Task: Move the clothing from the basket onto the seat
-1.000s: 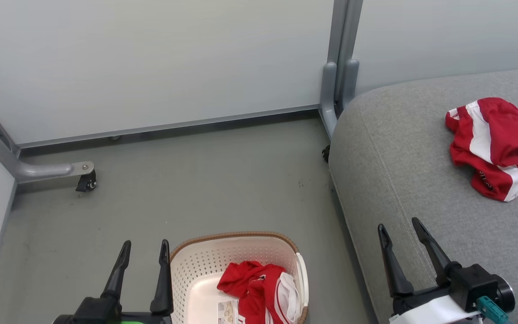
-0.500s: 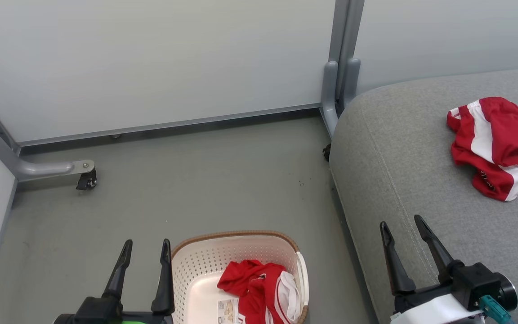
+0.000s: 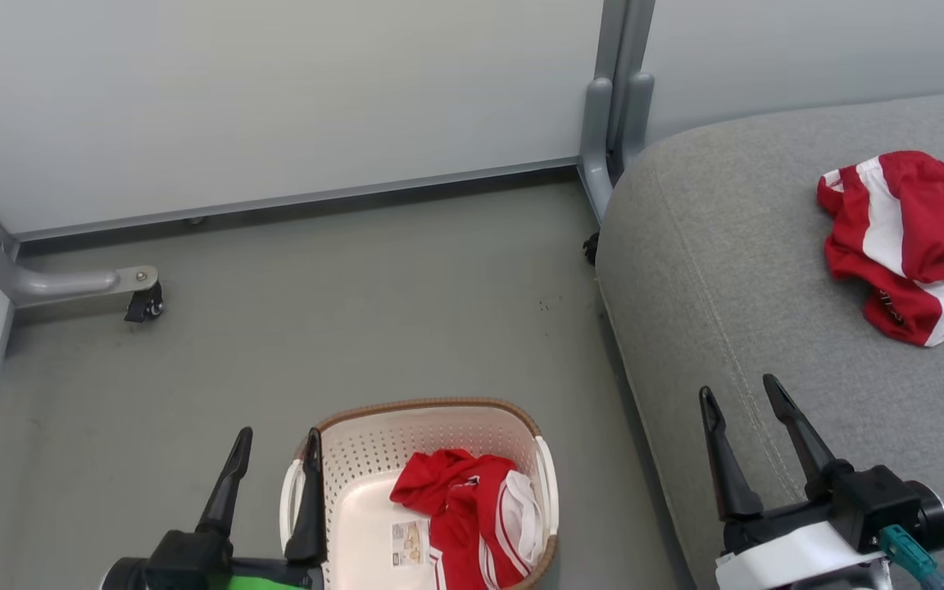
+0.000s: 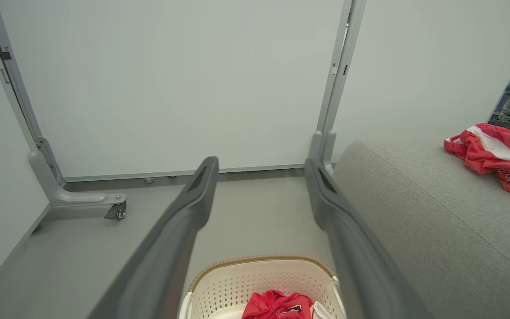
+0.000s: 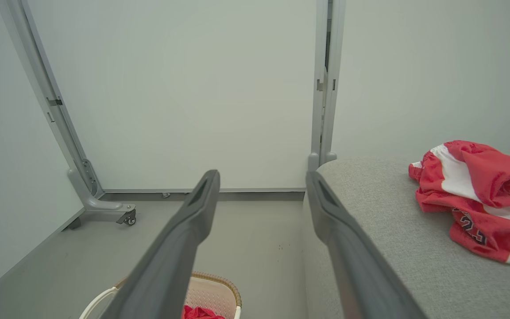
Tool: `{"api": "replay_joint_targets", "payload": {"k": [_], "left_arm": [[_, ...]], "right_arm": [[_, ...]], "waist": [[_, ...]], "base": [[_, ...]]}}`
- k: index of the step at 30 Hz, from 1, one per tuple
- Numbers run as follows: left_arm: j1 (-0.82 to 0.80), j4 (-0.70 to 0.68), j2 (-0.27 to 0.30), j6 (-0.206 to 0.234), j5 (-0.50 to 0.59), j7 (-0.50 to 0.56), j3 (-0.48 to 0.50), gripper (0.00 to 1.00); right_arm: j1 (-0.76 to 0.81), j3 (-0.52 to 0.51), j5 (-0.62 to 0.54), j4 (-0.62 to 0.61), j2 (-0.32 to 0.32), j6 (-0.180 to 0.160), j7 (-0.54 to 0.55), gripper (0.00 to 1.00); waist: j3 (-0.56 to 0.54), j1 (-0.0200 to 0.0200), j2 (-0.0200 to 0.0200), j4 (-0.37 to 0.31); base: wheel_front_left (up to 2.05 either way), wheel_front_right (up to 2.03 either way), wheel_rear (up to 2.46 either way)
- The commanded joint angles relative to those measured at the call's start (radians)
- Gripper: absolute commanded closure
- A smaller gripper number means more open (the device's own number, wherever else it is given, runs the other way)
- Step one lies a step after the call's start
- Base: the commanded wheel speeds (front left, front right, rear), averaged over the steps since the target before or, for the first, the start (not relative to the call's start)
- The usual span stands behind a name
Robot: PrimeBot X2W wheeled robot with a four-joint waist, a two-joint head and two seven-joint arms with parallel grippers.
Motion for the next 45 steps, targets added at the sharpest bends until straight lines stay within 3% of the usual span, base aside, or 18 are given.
{"api": "replay_joint_targets", "payload": {"k": [1,8,13,20,28,32,40,45], "left_arm": [[-0.025,0.006,0.003,-0.008,0.007,0.0,-0.002,0.0],[-0.099,0.019,0.003,-0.026,0.033,-0.001,-0.001,0.0],[-0.222,0.057,0.003,-0.051,0.066,-0.001,-0.024,0.0],[-0.464,0.321,0.026,-0.07,0.096,-0.001,-0.141,0.0],[-0.733,0.714,0.056,-0.071,-0.049,0.014,-0.399,0.0],[-0.844,0.844,0.065,-0.071,-0.133,0.051,-0.498,0.0],[-0.986,0.974,0.115,-0.071,-0.297,0.157,-0.65,0.0],[-1.048,1.007,0.155,-0.071,-0.354,0.146,-0.698,0.0]], "right_arm": [[-0.022,0.007,-0.007,0.0,-0.002,-0.001,-0.003,0.0],[-0.091,-0.005,-0.009,-0.031,-0.005,-0.001,-0.003,0.0],[-0.181,-0.027,-0.014,-0.064,-0.004,-0.001,-0.003,0.0],[-0.305,-0.088,-0.027,-0.115,-0.004,-0.001,-0.003,0.0],[-0.397,-0.113,-0.021,-0.174,-0.001,-0.001,-0.003,0.0],[-0.435,-0.105,-0.006,-0.21,-0.001,-0.001,-0.003,0.0],[-0.492,-0.074,0.015,-0.245,-0.001,-0.001,-0.003,0.0],[-0.506,-0.054,0.04,-0.249,-0.001,-0.001,-0.003,0.0]], "waist": [[0.031,0.0001,0.0,-0.006],[0.153,0.0001,0.0,-0.043],[0.308,0.0001,0.0,-0.075],[0.527,0.0001,0.0,-0.122],[0.685,0.0001,0.0,-0.182],[0.763,0.0001,0.0,-0.212],[0.873,0.0001,0.0,-0.266],[0.913,0.0001,0.0,-0.297]], "base": [[0.0,0.0,0.0],[0.0,0.0,0.0],[0.0,0.0,0.0],[0.0,0.0,0.0],[0.0,0.0,0.0],[0.0,0.0,0.0],[0.0,0.0,0.0],[0.0,0.0,0.0]]}}
